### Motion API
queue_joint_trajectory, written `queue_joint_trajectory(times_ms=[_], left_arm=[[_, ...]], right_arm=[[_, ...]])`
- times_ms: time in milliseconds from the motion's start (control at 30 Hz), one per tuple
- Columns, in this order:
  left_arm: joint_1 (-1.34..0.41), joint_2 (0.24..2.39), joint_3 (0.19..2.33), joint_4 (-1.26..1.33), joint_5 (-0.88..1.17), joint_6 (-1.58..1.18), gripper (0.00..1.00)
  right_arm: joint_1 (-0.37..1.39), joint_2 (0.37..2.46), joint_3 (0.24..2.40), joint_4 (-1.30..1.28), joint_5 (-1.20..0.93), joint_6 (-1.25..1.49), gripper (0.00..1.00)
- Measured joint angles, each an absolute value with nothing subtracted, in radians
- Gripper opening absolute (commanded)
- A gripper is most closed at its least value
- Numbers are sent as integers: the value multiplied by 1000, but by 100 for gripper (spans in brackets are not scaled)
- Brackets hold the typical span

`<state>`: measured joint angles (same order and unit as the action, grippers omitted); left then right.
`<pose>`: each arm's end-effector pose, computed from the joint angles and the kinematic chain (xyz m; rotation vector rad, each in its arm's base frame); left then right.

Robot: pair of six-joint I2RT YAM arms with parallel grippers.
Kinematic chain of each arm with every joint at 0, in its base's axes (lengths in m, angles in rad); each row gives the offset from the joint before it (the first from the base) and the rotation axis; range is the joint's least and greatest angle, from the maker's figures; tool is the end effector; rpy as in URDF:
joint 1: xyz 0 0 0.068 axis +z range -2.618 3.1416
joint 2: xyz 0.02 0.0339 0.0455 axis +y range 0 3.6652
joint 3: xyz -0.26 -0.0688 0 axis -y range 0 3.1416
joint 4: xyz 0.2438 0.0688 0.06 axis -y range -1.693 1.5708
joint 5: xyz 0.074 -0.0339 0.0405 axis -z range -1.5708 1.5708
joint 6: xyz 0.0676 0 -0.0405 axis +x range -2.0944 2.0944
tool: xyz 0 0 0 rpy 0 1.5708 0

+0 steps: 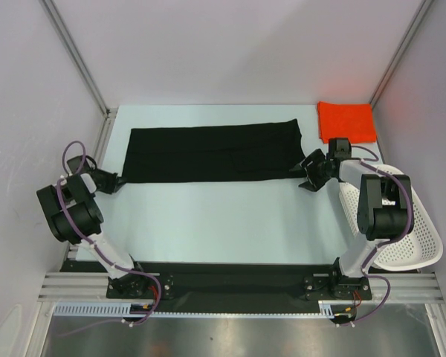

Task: Fold and stack the t-shirts
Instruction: Fold the tshirt

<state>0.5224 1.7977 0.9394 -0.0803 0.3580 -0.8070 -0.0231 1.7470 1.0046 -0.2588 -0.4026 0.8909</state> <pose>0.3276 0.1613 0.1108 -1.4309 2.0666 -0.5658 0.3597 0.0182 0.1342 1.0362 2.4692 0.8239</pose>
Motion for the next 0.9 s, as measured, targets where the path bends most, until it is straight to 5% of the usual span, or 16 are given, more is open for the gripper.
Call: queue_joint_trajectory(times_ms=[133, 433, 767, 900], left_arm=[[521, 1802, 931, -93, 352, -802, 0], [512, 1726, 854, -118, 356, -782, 0], [433, 1618, 811, -235, 295, -756, 0], [371, 1562, 787, -270, 266, -751, 0]], right_arm=[[-18, 1747, 1004, -266, -366, 931, 69], [-15, 1767, 1003, -190, -313, 953, 50], [-14, 1820, 1015, -165, -267, 952, 46], [-14, 1865, 1060, -141, -263, 941, 31]])
